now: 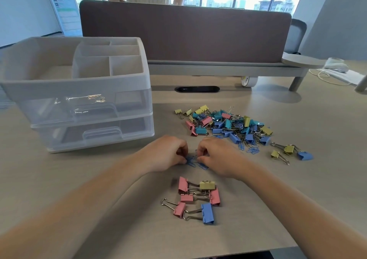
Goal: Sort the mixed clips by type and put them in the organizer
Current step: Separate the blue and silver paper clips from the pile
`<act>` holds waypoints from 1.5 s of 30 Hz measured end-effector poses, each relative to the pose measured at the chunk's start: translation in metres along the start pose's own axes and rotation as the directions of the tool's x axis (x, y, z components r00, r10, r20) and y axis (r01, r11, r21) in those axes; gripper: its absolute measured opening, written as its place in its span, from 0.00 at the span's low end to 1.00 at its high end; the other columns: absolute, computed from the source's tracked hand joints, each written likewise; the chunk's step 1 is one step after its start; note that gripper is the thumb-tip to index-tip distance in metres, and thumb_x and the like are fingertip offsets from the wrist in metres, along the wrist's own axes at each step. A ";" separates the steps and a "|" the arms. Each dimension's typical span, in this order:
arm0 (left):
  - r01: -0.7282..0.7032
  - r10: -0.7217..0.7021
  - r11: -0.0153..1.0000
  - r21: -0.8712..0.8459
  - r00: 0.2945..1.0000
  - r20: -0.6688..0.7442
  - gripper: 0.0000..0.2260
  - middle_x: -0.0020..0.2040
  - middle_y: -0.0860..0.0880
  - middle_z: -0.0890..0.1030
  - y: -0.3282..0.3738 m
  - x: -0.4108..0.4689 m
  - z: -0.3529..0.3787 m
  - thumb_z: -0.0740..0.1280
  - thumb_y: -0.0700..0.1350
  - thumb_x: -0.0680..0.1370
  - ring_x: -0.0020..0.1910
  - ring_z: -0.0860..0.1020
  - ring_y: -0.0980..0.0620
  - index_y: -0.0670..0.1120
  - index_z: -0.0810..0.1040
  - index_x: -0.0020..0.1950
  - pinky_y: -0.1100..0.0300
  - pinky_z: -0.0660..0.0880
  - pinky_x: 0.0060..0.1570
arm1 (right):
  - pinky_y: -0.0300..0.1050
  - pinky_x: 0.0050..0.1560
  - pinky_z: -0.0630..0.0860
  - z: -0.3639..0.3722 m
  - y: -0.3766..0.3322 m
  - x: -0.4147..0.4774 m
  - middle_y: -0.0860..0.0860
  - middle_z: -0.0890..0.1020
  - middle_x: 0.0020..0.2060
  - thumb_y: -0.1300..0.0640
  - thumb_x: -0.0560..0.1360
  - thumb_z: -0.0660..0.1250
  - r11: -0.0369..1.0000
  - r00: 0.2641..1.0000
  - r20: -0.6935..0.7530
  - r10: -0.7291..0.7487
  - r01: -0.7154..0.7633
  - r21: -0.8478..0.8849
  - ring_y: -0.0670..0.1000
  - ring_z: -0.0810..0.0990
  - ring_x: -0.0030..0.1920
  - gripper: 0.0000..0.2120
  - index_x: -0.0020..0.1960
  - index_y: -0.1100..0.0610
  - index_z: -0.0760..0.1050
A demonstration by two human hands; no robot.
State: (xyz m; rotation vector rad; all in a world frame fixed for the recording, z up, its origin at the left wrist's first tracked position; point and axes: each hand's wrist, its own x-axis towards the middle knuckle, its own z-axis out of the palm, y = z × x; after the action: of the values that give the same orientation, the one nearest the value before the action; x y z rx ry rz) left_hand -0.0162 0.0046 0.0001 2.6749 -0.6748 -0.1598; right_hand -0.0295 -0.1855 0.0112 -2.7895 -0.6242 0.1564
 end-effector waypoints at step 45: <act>-0.056 0.060 0.998 0.028 0.987 -0.150 0.10 0.53 0.55 0.76 0.043 0.037 0.014 0.61 0.47 0.82 0.50 0.75 0.58 0.51 0.79 0.59 0.63 0.72 0.51 | 0.41 0.54 0.77 -0.023 0.077 -0.050 0.39 0.79 0.52 0.60 0.80 0.58 0.981 0.981 -0.046 0.188 -0.185 0.051 0.43 0.77 0.52 0.15 0.54 0.46 0.81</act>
State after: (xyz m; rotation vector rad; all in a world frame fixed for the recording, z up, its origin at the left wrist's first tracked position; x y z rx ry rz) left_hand -0.0050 -0.0526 0.0027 2.6528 -0.7092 0.0660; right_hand -0.0397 -0.2792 0.0134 -2.7943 -0.3415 0.1354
